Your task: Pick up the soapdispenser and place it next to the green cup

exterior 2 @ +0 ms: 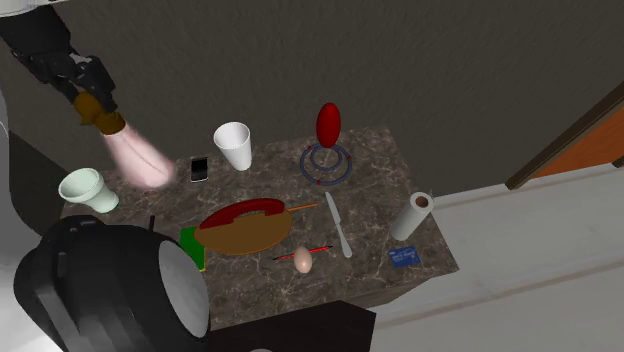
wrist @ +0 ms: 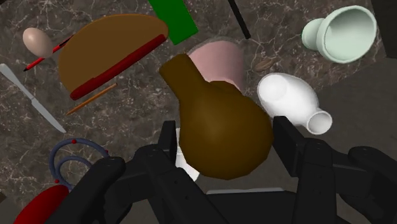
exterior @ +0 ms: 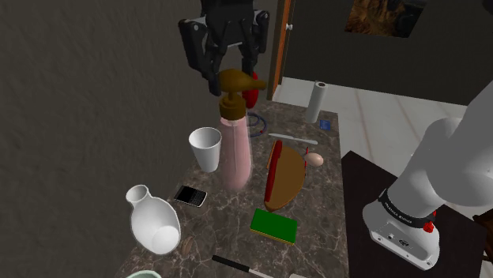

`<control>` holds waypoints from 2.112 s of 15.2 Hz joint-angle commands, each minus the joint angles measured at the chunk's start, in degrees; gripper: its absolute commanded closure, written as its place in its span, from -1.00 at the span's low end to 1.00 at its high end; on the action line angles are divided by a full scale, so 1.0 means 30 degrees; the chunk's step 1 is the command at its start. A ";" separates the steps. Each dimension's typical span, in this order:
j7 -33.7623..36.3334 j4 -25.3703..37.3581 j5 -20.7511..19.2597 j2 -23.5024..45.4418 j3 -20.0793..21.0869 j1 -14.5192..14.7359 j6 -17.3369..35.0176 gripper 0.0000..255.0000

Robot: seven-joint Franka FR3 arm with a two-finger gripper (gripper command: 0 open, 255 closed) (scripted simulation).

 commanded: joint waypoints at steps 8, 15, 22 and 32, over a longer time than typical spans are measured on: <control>0.5203 0.3361 -0.1804 0.3295 0.2544 0.2934 -0.0466 1.00; 0.9224 0.8638 -0.4831 0.7770 0.3640 0.7233 -0.2051 1.00; 1.1086 1.3281 -0.7005 1.1342 0.3208 1.1347 -0.3274 1.00; 1.1056 0.6739 -0.5580 0.9110 0.3701 0.8784 0.0939 1.00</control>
